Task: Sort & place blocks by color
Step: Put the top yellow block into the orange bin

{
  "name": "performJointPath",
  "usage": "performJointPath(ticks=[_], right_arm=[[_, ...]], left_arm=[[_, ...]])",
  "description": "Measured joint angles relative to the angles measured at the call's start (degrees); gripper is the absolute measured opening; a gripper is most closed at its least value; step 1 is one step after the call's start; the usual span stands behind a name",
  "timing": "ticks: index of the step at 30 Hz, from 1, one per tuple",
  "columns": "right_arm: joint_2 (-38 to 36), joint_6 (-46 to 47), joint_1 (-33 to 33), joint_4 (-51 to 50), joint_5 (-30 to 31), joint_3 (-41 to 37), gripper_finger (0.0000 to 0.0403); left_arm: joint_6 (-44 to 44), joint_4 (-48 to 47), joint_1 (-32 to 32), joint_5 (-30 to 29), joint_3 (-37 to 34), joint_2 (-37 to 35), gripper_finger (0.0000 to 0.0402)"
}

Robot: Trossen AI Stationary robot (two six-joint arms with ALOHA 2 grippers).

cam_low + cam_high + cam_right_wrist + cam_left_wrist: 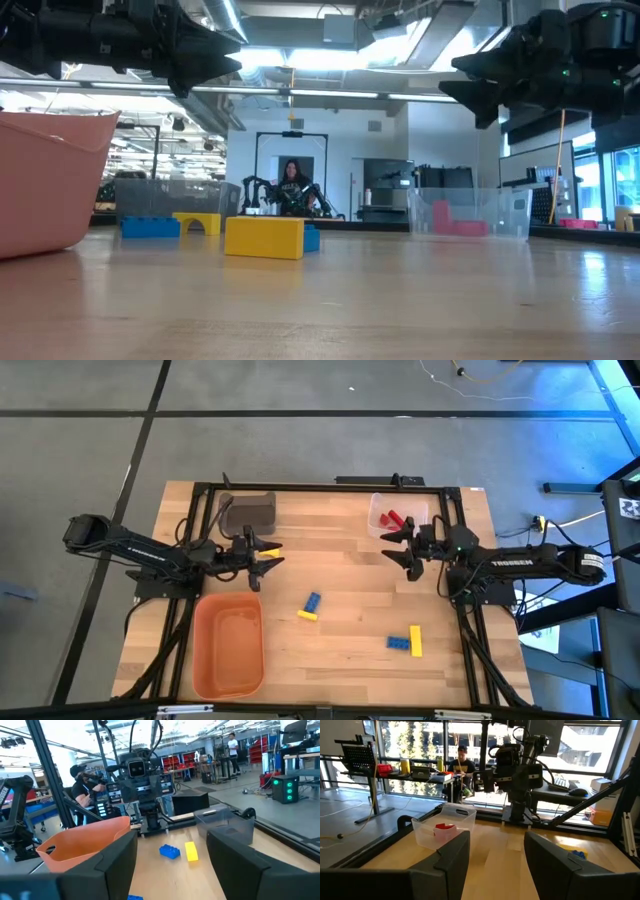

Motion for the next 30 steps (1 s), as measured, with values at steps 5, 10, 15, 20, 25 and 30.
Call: performJointPath(ticks=[5, 10, 15, 20, 25, 30], right_arm=[[0.00, -0.07, 0.22, -0.03, 0.04, 0.00, 0.0239], [0.00, -0.15, 0.19, -0.04, 0.08, 0.00, 0.0239], [0.00, -0.20, 0.19, -0.04, 0.26, 0.02, 0.0239], [0.02, -0.28, 0.19, -0.04, 3.18, 0.02, 0.0239], [0.02, -0.15, 0.17, -0.23, 3.73, 0.03, 0.0239], [0.02, -0.15, 0.17, -0.41, 3.71, 0.04, 0.0239]], left_arm=[[0.02, -0.21, 0.00, -0.54, 0.00, 0.01, 0.0180], [-5.05, -3.44, -0.02, -6.95, 0.06, -0.01, 0.0180], [-15.47, -25.05, 3.26, -17.19, 4.10, 0.95, 0.0180], [-23.94, -42.93, 9.39, -13.16, 9.69, 6.15, 0.0180], [-23.75, -46.61, 12.72, -7.36, 12.32, 14.85, 0.0180], [-20.47, -46.72, 14.92, -3.29, 15.10, 21.96, 0.0180]])
